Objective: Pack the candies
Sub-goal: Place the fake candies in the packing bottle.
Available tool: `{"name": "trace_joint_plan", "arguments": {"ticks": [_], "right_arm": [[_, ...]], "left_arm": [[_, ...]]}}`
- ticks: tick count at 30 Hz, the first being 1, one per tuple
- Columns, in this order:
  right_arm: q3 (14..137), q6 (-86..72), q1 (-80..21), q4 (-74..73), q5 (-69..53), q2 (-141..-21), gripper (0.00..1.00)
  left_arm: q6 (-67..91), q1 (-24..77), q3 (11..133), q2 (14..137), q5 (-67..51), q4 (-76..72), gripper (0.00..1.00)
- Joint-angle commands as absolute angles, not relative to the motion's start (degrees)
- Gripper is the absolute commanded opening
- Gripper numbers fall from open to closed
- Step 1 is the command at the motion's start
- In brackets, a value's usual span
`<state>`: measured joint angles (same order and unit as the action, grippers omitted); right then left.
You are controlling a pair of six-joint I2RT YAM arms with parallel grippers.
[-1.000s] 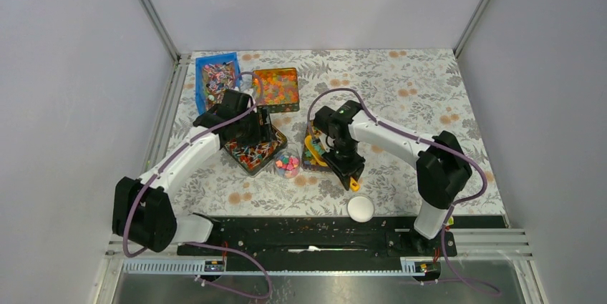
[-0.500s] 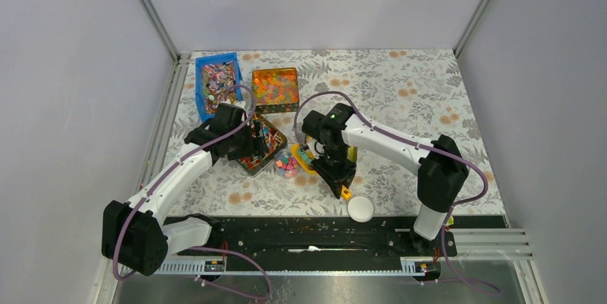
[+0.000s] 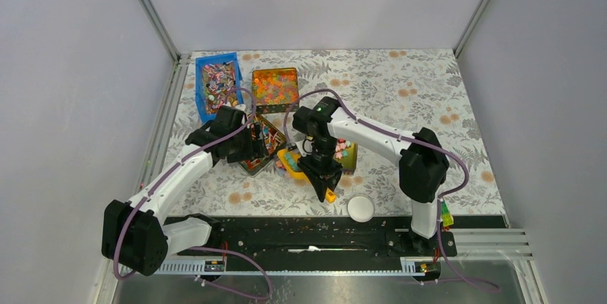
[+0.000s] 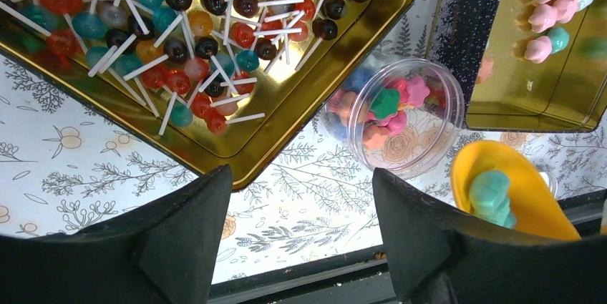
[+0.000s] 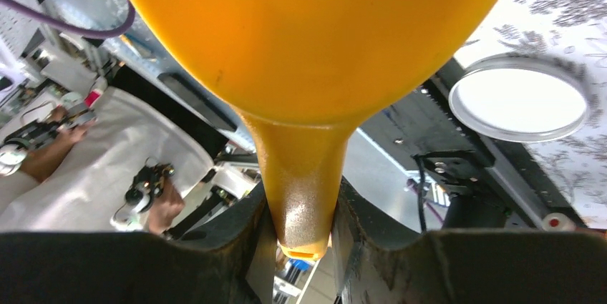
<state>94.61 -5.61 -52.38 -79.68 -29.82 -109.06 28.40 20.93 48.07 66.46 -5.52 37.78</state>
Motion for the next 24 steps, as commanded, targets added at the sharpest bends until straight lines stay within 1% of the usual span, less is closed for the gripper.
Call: {"name": "trace_joint_plan", "arguments": {"ticks": [1,8,15,24], "right_arm": [[96.75,-4.79,-52.69,-83.60,-35.99,-110.31,0.00],[96.28,-5.92,-52.18,-83.01,-41.73,-113.21,0.00],[95.93,-7.51,-49.45,-82.84,-45.75,-114.64,0.00],[94.59,-4.23,-47.92,-83.90,-54.16,-117.96,0.00]], "left_arm": [[28.74,20.61,47.64,65.21,-4.46,37.00,0.73],[28.74,20.65,47.55,65.36,-4.89,36.92,0.74],[28.67,20.65,47.74,65.25,-5.52,36.74,0.74],[29.16,20.65,47.12,65.57,-6.34,36.12,0.75]]}}
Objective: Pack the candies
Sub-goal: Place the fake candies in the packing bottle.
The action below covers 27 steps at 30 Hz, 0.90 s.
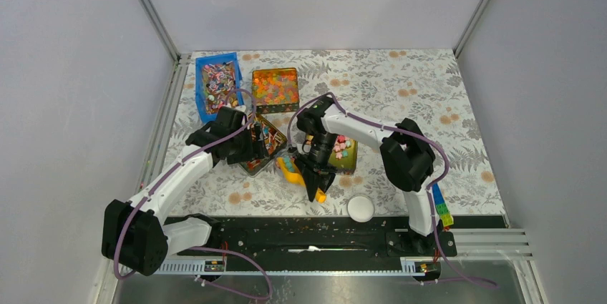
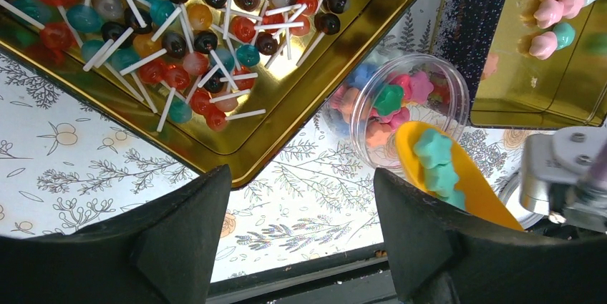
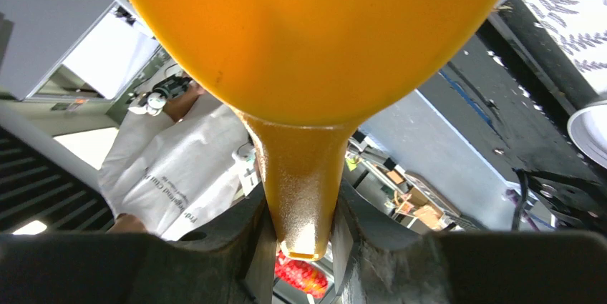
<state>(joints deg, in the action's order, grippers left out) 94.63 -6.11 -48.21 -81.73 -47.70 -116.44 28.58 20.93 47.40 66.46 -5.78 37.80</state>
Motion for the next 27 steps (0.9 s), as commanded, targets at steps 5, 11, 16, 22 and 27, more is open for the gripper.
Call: {"name": "trace_joint_plan", "arguments": {"ticks": [5,11,16,22,27], "right_arm": [[93.53,-6.40,-47.16,-81.76,-57.18,-118.30,0.00],[93.11,-10.53,-46.00,-78.85,-60.32,-118.16,0.00],[91.31,-11.57,-45.79,-79.16,-60.66,-118.80,0.00],[90.33,-15.24,-45.79,-76.35,-62.22,-118.53,0.00],[89.85,-19.54,-45.79,-73.08,-64.62,-117.81,0.00]], "left_arm": [[29.01,20.65,47.27,65.48,-6.44,36.04,0.75],[28.70,20.65,47.76,65.67,-7.03,36.04,0.75],[28.33,20.65,48.37,66.35,-7.08,36.04,0.75],[28.04,20.65,49.10,67.11,-7.62,35.79,0.75],[27.70,20.59,49.65,67.90,-8.23,35.51,0.76]]}}
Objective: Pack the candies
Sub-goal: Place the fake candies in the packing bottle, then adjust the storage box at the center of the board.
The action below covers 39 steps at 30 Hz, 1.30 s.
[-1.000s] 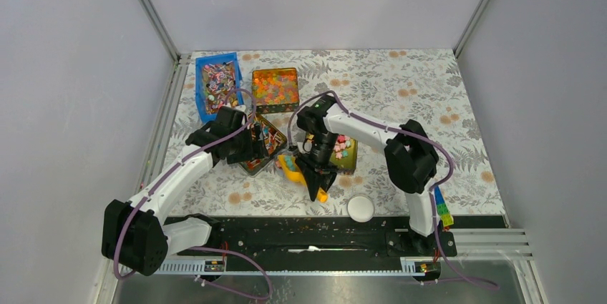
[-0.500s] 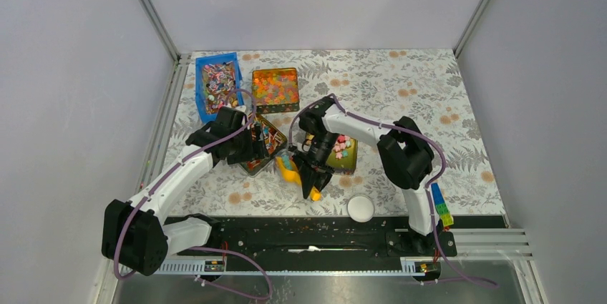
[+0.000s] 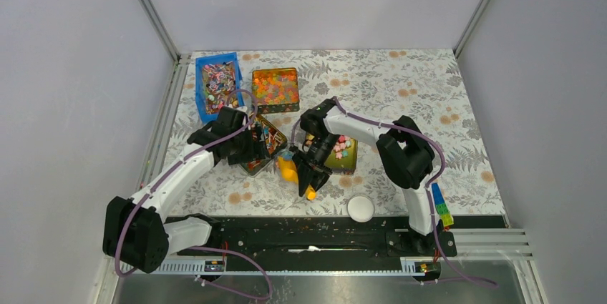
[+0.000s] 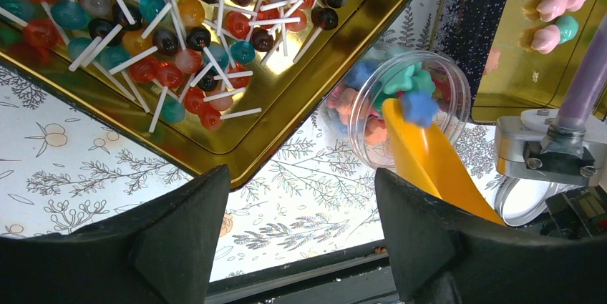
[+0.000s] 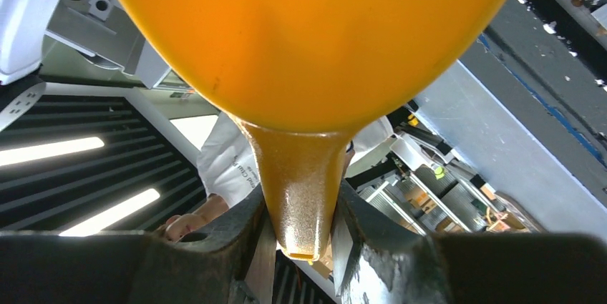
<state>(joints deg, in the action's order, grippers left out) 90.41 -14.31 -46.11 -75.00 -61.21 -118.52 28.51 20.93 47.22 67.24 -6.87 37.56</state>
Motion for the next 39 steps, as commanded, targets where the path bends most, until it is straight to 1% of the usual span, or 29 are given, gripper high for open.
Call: {"name": "trace_joint_plan", "arguments": {"ticks": [1,15,29,35,39], "right_arm": [[89.71,-20.19,-45.80,-72.62,-64.72,-117.56,0.00],[87.54,-23.85,-45.79,-72.10,-64.31,-114.85,0.00],[88.05,-21.69,-45.88,-75.43,-63.59,-112.26,0.00],[89.70,-15.76,-46.04,-80.62,-59.78,-112.44,0.00],[93.24,-9.14,-46.40,-86.60,-50.40,-112.90,0.00]], "left_arm": [[27.60,20.65,49.73,68.06,-8.37,35.43,0.76],[27.02,20.65,52.02,69.40,-9.98,34.89,0.76],[27.51,20.65,53.96,71.41,-12.21,33.61,0.77],[27.77,20.65,54.44,71.59,-12.26,33.56,0.77],[27.84,20.65,54.90,72.03,-12.97,33.53,0.77]]}}
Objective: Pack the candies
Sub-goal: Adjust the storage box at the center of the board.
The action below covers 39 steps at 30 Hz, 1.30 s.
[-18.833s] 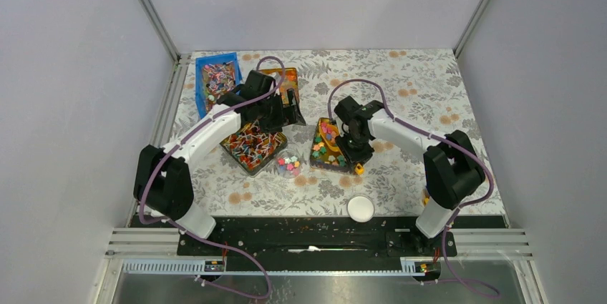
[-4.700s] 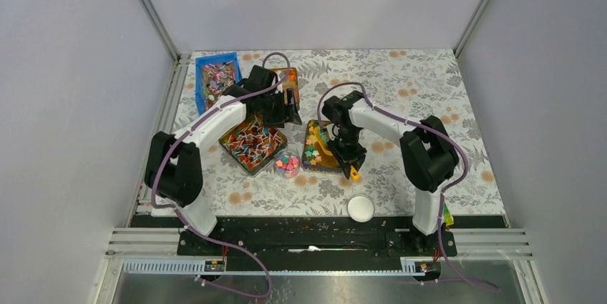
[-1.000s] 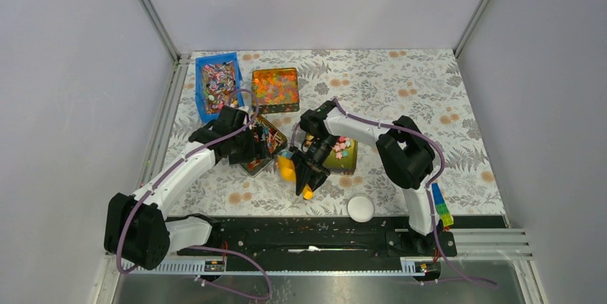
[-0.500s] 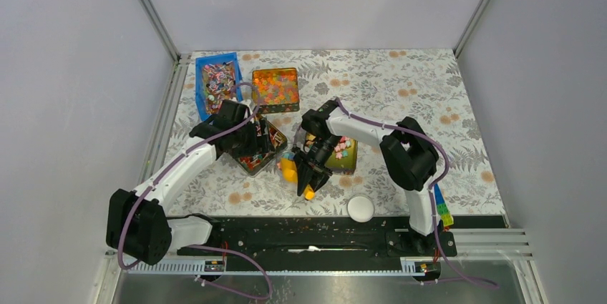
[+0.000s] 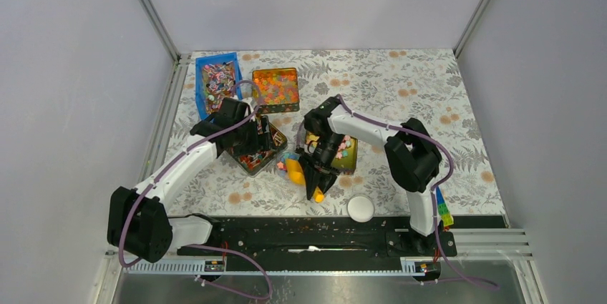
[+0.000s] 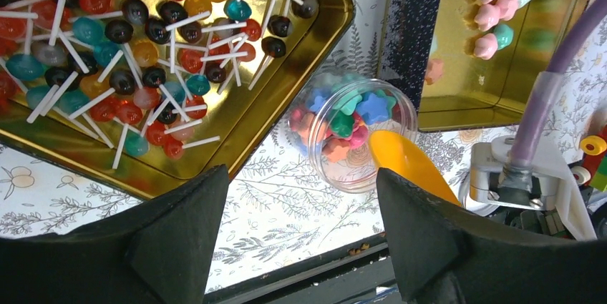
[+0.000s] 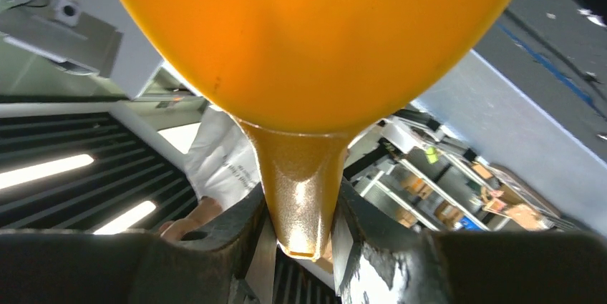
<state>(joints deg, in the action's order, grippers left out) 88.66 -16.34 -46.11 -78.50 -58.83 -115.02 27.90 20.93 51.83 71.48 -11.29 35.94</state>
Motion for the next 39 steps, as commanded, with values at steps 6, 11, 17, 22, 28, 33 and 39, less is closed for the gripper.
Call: {"name": "trace_joint_plan", "arguments": {"ticks": [6,11,17,22,28,33,39], "right_arm": [[95.79,-6.82,-46.41,-86.83,-36.51,-110.62,0.00],[97.73,-8.34,-46.41,-85.59,-21.03,-108.41,0.00],[100.40,-9.06,-46.41,-83.59,-11.86,-105.31,0.00],[103.03,-9.98,-46.41,-82.37,-9.73,-103.21,0.00],[106.48,-10.66,-46.41,-81.81,-7.00,-101.02,0.00],[106.78,-13.77,-45.70,-77.70,-3.77,-96.54,0.00],[103.61,-17.69,-44.08,-72.06,-2.69,-91.68,0.00]], "left_arm": [[29.42,20.71,55.48,72.79,-16.58,31.74,0.78],[32.01,20.82,56.64,74.05,-21.99,29.11,0.78],[37.67,22.79,60.13,77.45,-29.84,23.98,0.78],[41.22,26.19,63.24,81.60,-31.90,21.60,0.78],[42.07,27.99,64.99,86.03,-33.29,21.01,0.73],[42.35,28.03,64.72,88.54,-33.77,21.18,0.65],[42.45,28.04,65.73,90.18,-34.07,21.45,0.62]]}}
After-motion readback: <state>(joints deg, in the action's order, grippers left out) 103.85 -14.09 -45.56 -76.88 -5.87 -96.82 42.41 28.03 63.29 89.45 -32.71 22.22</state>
